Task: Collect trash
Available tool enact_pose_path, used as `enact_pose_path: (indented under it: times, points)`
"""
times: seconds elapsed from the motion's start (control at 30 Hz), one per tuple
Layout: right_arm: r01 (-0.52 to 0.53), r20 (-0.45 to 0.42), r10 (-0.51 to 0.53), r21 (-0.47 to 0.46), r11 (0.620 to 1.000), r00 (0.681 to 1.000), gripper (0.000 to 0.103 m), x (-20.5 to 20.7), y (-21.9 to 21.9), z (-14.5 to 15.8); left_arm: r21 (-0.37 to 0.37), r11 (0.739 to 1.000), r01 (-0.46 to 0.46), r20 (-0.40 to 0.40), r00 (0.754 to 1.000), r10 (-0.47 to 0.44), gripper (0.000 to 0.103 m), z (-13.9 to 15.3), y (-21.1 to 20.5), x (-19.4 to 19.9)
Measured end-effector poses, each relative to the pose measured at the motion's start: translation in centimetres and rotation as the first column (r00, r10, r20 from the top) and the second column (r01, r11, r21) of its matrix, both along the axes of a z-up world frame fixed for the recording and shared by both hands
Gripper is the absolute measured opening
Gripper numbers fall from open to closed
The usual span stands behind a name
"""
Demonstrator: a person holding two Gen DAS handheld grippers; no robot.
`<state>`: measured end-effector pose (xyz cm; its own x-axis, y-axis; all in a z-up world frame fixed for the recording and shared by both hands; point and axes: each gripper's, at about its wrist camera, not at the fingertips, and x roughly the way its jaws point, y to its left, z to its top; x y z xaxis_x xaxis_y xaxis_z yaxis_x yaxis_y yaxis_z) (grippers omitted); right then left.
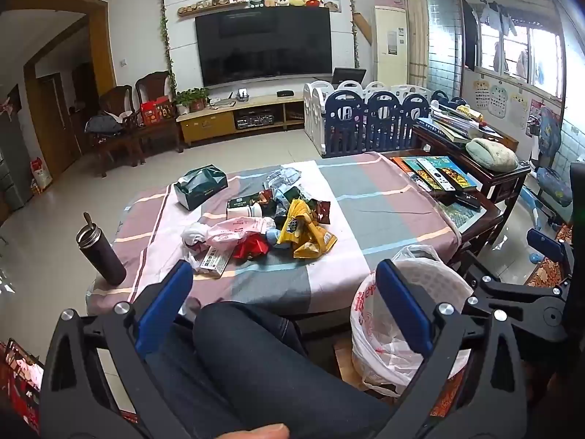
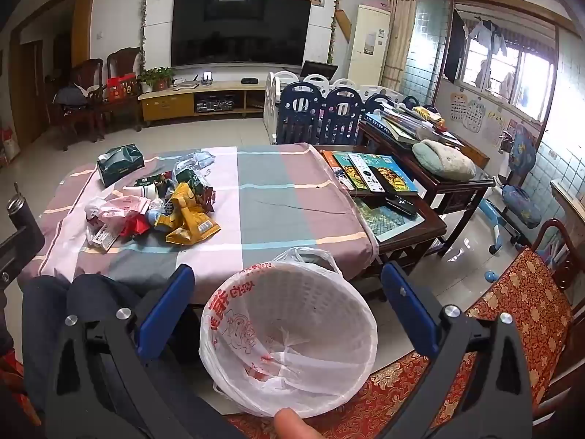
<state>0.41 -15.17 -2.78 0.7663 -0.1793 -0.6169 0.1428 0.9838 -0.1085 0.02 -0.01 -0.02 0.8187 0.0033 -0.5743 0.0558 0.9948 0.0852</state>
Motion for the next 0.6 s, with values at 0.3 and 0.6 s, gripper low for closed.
enact_pose_path:
  times: [0.3,0.6]
  points:
    - [-0.006,0.0,0.006,0.015,1.0,1.0,0.1,-0.1,0.4,0.4,-0.003,1.0,-0.003,-0.002,1.0,0.003,0.1,-0.1,0.0,0.1]
    - [-0.017,0.001,0.017,0.048,0.999,1.0,0.1,-0.4,0.1,0.9,-0.003,1.0,-0.008,-0.007,1.0,0.008,0.1,-0.9,1.6,0.4]
